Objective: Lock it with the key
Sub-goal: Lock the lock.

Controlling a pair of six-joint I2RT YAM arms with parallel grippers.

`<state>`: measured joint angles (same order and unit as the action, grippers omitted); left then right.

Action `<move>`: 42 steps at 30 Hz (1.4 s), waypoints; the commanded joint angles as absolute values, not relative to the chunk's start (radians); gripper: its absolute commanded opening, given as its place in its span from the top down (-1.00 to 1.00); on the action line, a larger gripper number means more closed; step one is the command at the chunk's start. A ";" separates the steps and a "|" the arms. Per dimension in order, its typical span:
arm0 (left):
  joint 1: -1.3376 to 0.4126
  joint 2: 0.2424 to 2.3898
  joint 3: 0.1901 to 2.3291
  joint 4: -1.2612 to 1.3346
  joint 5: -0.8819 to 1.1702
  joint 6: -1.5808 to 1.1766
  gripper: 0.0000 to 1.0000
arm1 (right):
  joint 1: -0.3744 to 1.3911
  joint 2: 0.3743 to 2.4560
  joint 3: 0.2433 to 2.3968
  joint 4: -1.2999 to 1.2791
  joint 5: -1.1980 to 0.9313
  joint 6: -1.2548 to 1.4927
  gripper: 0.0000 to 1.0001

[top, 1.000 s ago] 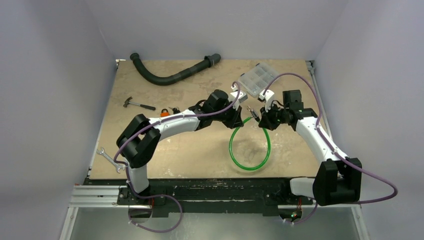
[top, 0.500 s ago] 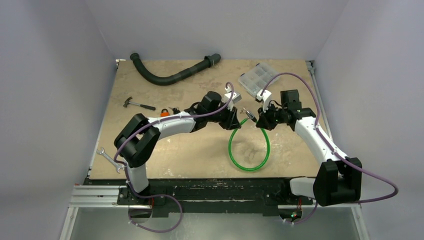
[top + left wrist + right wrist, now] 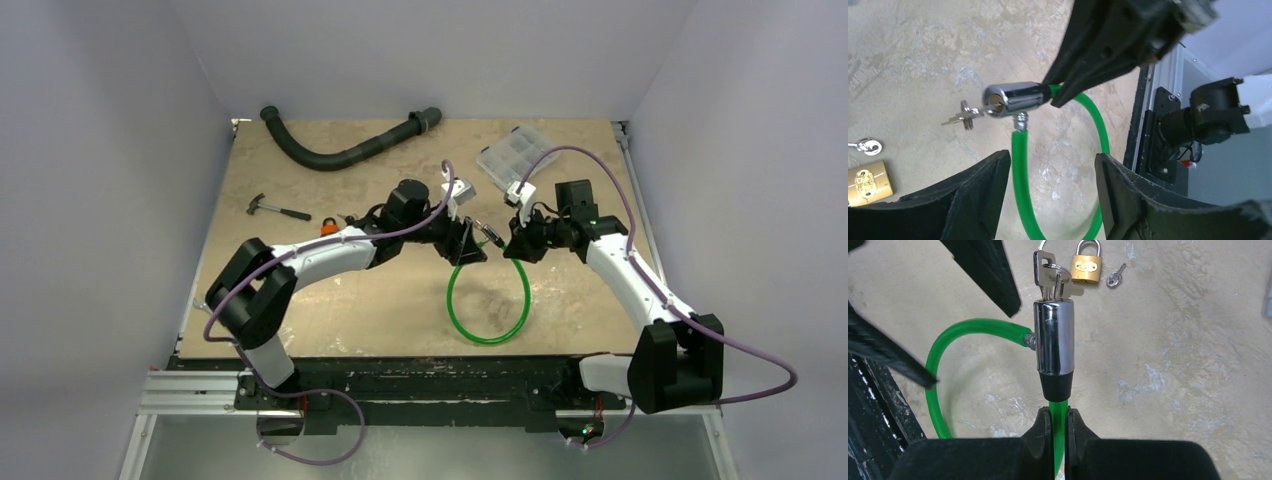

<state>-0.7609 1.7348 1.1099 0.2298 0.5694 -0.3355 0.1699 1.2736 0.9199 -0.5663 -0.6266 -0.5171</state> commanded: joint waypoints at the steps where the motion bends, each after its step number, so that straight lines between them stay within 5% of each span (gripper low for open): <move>1: -0.734 1.590 1.054 0.247 0.660 -0.229 -0.37 | 0.170 1.250 0.964 -0.560 -0.673 -0.524 1.00; 12: -0.612 1.371 1.041 -0.081 0.722 0.308 -0.55 | 0.171 1.241 0.993 -0.591 -0.713 -0.591 1.00; 19: -0.550 1.510 1.263 -0.279 0.830 0.222 -0.75 | 0.185 1.238 1.033 -0.670 -0.713 -0.702 1.00; 32: -0.559 1.544 1.252 -0.178 0.926 0.316 -0.23 | 0.278 1.210 1.053 -0.695 -0.682 -0.785 1.00; 42: -0.609 1.594 1.281 -0.189 0.894 0.280 -0.08 | 0.347 1.194 1.060 -0.689 -0.654 -0.802 1.00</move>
<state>-0.5930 1.5879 1.2278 -0.2001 0.8822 0.2802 0.3305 1.2285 1.0046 -0.6971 -0.6437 -0.7876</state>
